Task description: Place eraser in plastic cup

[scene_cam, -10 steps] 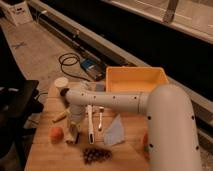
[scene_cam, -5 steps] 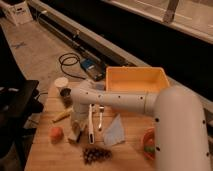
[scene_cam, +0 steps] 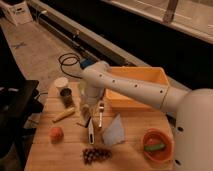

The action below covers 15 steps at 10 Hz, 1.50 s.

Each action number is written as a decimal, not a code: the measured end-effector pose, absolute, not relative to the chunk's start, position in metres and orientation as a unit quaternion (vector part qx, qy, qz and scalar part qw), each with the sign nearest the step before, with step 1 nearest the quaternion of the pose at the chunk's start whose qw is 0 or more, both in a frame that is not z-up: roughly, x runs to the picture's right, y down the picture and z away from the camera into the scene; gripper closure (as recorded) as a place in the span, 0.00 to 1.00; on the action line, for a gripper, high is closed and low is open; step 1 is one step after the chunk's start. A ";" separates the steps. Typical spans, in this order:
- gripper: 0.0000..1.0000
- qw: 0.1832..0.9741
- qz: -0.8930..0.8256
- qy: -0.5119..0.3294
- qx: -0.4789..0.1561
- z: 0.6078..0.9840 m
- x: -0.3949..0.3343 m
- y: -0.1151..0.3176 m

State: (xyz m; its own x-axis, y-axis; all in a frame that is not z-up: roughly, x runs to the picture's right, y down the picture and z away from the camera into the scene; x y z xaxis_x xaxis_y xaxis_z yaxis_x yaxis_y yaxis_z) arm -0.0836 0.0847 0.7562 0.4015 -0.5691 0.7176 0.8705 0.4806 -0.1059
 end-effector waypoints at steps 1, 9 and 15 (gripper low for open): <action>1.00 0.806 -0.449 -0.307 -0.236 0.759 -0.072 0.062; 1.00 0.819 -0.447 -0.292 -0.210 0.783 -0.034 -0.039; 1.00 0.851 -0.413 -0.239 -0.217 0.814 -0.042 -0.051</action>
State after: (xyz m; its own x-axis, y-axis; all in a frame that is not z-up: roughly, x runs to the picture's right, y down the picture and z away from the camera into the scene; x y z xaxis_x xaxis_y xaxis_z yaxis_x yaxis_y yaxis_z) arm -0.0416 -0.0513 0.8140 0.5441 -0.6000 0.5865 0.8075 0.5641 -0.1721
